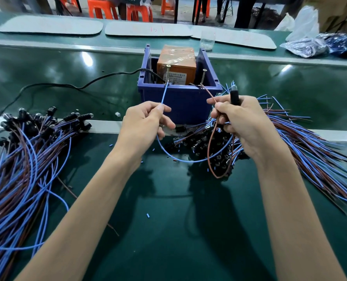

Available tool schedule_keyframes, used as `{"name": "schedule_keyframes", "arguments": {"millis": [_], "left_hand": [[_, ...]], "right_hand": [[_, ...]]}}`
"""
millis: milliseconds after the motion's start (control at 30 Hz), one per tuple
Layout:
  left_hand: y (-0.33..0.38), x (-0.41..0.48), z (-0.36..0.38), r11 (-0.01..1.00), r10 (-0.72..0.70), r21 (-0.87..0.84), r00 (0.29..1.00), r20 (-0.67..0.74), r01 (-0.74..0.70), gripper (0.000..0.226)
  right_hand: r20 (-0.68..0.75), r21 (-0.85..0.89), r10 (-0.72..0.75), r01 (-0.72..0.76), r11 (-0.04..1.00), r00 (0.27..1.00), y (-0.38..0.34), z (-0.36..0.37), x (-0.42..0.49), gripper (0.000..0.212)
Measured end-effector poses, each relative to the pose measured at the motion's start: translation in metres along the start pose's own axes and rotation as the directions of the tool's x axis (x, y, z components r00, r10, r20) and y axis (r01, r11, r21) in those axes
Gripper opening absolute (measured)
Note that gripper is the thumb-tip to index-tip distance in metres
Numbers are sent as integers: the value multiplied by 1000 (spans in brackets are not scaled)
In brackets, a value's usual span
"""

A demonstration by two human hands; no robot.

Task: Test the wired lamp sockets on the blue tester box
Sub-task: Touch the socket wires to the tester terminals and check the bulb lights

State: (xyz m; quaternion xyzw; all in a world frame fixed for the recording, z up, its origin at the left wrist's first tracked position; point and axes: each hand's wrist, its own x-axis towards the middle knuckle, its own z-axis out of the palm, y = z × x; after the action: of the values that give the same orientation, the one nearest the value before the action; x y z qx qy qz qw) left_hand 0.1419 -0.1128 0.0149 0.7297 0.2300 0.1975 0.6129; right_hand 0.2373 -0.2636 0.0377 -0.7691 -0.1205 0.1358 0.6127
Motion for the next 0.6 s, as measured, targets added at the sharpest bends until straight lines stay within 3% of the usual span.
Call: {"name": "schedule_keyframes", "arguments": {"millis": [400, 600], "left_hand": [[5, -1, 0, 994, 47, -94, 998, -47, -51, 26], [8, -4, 2, 967, 159, -174, 976, -150, -185, 27]], "right_hand": [[-88, 65, -27, 33, 997, 996, 1, -3, 2, 26], [-178, 122, -29, 51, 991, 984, 0, -8, 5, 24]]}}
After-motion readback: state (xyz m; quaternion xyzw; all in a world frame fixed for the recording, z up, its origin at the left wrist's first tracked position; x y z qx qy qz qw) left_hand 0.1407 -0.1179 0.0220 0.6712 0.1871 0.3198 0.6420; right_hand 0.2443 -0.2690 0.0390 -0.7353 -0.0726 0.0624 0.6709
